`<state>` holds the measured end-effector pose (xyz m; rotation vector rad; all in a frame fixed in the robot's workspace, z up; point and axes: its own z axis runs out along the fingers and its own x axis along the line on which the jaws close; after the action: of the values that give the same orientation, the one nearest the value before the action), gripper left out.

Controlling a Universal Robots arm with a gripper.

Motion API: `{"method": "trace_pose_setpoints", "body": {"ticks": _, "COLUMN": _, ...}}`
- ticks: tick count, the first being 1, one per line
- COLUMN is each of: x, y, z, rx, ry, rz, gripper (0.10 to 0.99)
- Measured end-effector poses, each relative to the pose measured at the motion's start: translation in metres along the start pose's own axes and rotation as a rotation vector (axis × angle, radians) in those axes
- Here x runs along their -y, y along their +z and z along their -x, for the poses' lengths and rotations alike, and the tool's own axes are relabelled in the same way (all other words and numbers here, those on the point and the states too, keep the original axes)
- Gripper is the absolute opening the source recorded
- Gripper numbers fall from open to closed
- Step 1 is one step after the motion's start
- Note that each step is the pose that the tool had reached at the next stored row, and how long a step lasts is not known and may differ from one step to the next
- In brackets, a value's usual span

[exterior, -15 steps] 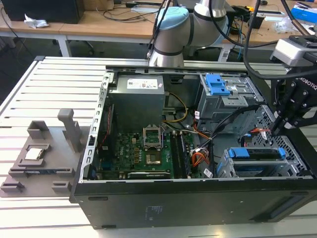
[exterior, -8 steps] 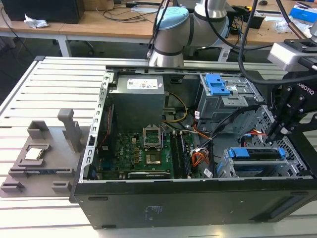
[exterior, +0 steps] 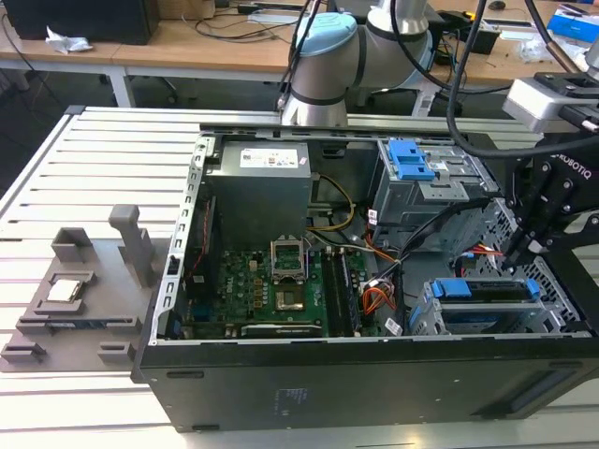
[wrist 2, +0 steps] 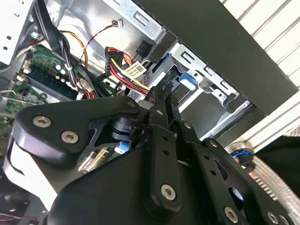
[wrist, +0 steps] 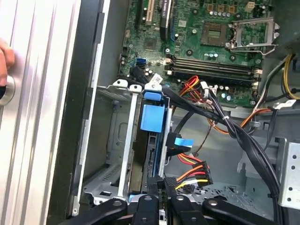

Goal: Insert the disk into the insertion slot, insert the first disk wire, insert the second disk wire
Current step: 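Insert the first disk wire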

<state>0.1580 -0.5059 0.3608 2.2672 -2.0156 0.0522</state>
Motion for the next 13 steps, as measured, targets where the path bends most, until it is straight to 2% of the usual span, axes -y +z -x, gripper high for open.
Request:
{"method": "trace_pose_setpoints", "body": {"ticks": 2, "x": 0.0, "y": 0.0, "z": 0.0, "rx": 0.0026, "ry": 0.043, "rz": 0.004, "gripper": 0.169}}
{"method": "trace_pose_setpoints", "body": {"ticks": 7, "x": 0.0, "y": 0.0001, "z": 0.0, "rx": 0.0063, "ry": 0.109, "rz": 0.011, "gripper": 0.169}}
{"method": "trace_pose_setpoints", "body": {"ticks": 11, "x": 0.0, "y": 0.0001, "z": -0.0003, "rx": 0.0063, "ry": 0.111, "rz": 0.011, "gripper": 0.169}}
{"method": "trace_pose_setpoints", "body": {"ticks": 13, "x": -0.0002, "y": 0.0004, "z": -0.003, "rx": 0.0063, "ry": 0.111, "rz": 0.011, "gripper": 0.169}}
